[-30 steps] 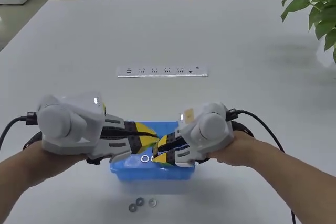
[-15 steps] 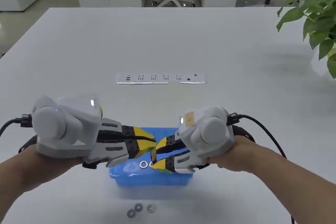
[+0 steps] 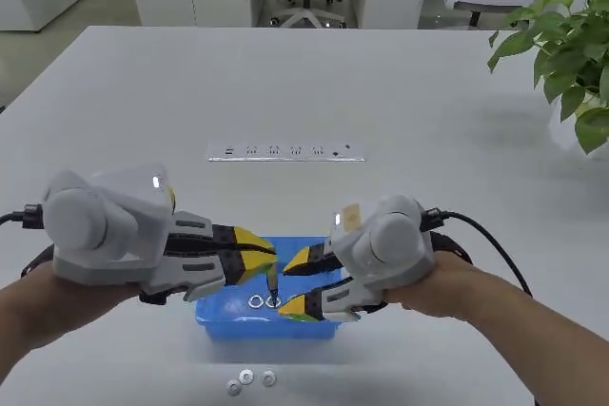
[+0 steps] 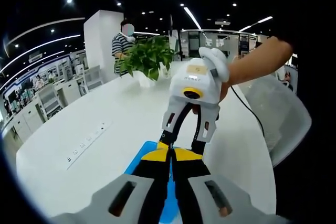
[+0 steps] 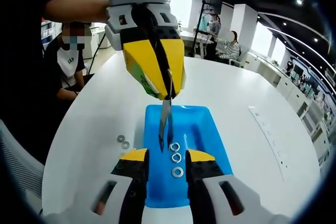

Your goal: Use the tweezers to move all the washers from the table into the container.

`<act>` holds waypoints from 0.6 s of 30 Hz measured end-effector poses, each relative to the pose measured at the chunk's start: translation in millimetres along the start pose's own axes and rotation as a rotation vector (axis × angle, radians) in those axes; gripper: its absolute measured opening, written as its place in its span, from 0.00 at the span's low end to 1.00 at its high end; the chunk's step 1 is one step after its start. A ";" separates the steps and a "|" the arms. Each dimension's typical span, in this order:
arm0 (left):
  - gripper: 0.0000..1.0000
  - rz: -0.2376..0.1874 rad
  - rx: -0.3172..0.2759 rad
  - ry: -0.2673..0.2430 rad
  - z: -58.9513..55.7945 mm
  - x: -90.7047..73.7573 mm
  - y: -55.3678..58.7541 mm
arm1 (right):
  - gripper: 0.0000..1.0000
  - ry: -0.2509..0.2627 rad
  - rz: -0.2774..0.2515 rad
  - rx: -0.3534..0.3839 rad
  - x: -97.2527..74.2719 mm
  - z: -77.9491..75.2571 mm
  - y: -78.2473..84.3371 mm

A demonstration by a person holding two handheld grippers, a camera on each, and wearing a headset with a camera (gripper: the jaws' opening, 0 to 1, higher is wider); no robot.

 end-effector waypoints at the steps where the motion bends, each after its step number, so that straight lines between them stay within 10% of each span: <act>1: 0.05 -0.001 0.001 0.000 -1.0 -0.7 -0.9 | 0.29 0.003 0.003 0.001 -2.1 0.8 -0.1; 18: 0.05 -0.004 0.008 0.002 -18.0 -13.9 -8.8 | 0.46 0.084 0.033 0.055 -30.2 15.4 6.2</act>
Point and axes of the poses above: the centre of the closed fingertips' face, and the gripper's own axes: x roughly forward along the fingers, z roughly to its left, y roughly out of its underside, the point moved 9 cm from there along -x, roughly backward along the fingers, and after that the axes turned 10 degrees about y, right-handed, at the moved point
